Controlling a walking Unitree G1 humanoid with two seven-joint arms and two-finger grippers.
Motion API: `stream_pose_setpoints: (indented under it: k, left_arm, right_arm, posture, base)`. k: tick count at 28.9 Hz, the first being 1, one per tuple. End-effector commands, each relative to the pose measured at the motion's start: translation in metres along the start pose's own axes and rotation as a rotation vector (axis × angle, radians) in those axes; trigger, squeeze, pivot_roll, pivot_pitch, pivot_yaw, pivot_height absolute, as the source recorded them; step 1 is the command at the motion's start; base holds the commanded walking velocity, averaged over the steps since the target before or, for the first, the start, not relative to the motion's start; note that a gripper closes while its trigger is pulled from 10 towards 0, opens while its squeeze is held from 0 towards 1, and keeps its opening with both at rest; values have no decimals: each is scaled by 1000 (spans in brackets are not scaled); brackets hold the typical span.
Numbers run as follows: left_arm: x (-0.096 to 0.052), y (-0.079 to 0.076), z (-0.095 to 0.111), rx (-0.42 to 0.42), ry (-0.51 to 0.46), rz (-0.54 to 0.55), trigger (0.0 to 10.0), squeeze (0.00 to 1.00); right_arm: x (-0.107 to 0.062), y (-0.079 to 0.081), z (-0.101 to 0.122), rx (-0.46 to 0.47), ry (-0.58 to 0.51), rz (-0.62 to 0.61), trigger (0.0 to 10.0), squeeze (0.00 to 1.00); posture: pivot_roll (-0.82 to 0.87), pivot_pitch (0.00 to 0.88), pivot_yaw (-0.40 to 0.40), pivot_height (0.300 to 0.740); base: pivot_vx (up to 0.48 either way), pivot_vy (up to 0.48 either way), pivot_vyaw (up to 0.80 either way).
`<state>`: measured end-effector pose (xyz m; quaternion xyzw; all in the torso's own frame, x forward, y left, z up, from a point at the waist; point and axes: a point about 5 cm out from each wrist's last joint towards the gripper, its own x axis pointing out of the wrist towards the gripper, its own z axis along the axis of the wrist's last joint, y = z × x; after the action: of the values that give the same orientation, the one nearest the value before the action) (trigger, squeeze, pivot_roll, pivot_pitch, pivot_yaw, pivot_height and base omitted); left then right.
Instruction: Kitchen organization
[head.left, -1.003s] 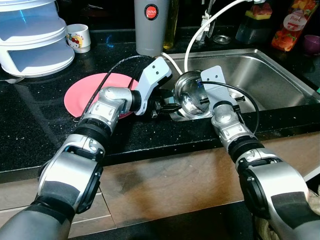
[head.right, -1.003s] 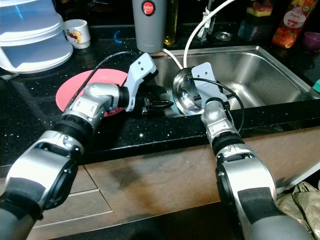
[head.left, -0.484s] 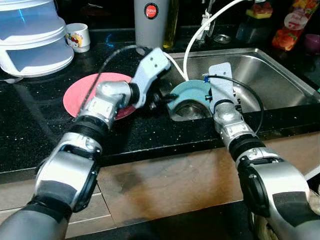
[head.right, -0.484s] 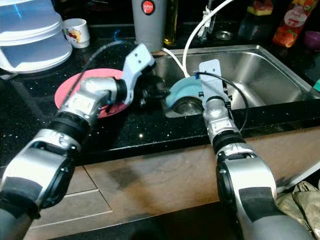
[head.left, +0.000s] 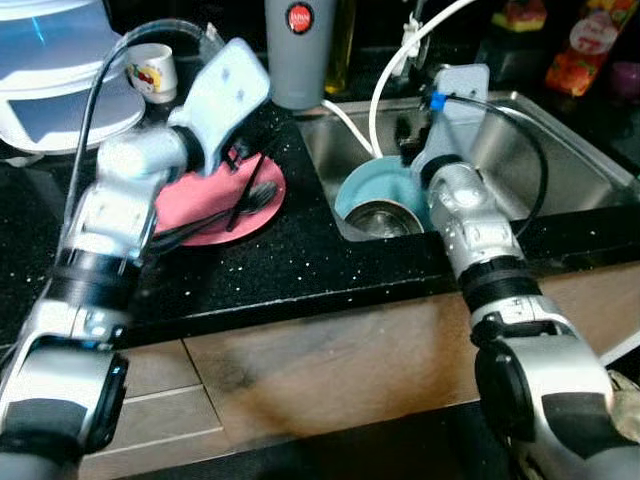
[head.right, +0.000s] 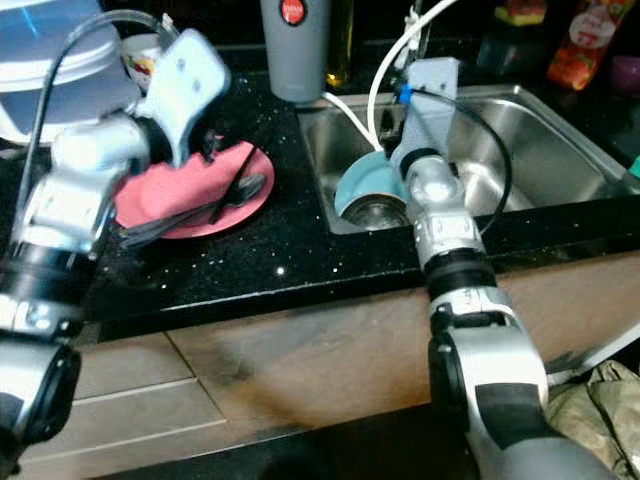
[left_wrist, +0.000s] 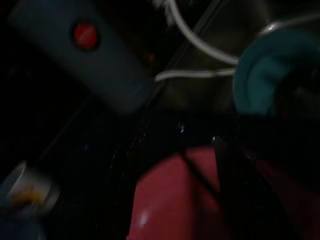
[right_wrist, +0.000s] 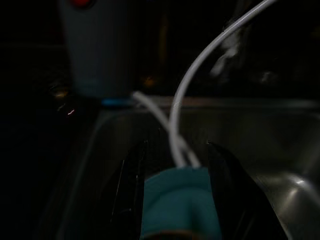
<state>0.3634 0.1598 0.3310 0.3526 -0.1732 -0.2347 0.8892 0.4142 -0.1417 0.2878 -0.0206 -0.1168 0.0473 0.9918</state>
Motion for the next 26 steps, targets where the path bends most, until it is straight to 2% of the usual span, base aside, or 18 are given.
stream_pose_setpoints:
  k: [1, 2, 4, 6, 11, 14, 20, 21, 22, 24, 25, 26]
  left_arm:
    - [-6, 1, 2, 20, 15, 30, 10000, 0]
    - [-17, 2, -4, 16, 44, 68, 10000, 0]
    - [-25, 5, -4, -1, 51, 85, 10000, 0]
    - [-28, 6, -3, -9, 51, 88, 10000, 0]
    - [-38, -2, 1, 61, 80, 46, 10000, 0]
    - [-47, -3, -6, 62, 126, 54, 10000, 0]
    - [-58, 0, -17, -12, 198, 123, 10000, 0]
    - [-64, 6, -23, -85, 232, 200, 10000, 0]
    - [-68, 11, -27, -130, 247, 249, 10000, 267]
    - [-71, 14, -29, -156, 254, 278, 10000, 267]
    - [-84, 20, -37, -180, 290, 338, 10000, 1000]
    - [-92, 24, -39, -171, 306, 361, 10000, 1000]
  right_arm:
    - [-3, 1, -3, 15, 14, 9, 10000, 0]
    - [-5, 4, -8, 39, 32, 10, 10000, 0]
    - [-7, 7, -9, 55, 39, 30, 10000, 0]
    - [-7, 8, -9, 59, 38, 40, 10000, 0]
    - [-12, 7, -9, 74, 43, 68, 10000, 0]
    - [-15, 8, -12, 95, 60, 63, 10000, 0]
    - [-20, 14, -18, 81, 101, 80, 10000, 0]
    - [-21, 17, -20, 69, 116, 94, 10000, 0]
    - [-21, 18, -19, 64, 118, 101, 10000, 0]
    - [-20, 18, -19, 62, 116, 105, 10000, 0]
    - [-21, 18, -19, 55, 120, 103, 10000, 0]
    - [-22, 19, -19, 59, 123, 101, 10000, 0]
  posture:
    - [51, 189, -25, 740]
    - [48, 187, -32, 740]
    - [54, 189, -28, 740]
    - [57, 188, -27, 740]
    - [86, 188, -19, 740]
    - [79, 191, -15, 740]
    - [78, 188, -31, 740]
    - [74, 179, -28, 740]
    - [70, 188, -23, 740]
    - [70, 188, -23, 740]
    - [61, 182, -31, 740]
    - [63, 177, -36, 740]
  base:
    - [0, 0, 0]
    - [0, 0, 0]
    - [0, 0, 0]
    - [0, 0, 0]
    - [0, 0, 0]
    - [0, 0, 0]
    - [0, 0, 0]
    - [0, 0, 0]
    - [0, 0, 0]
    - [0, 0, 0]
    - [0, 0, 0]
    - [0, 0, 0]
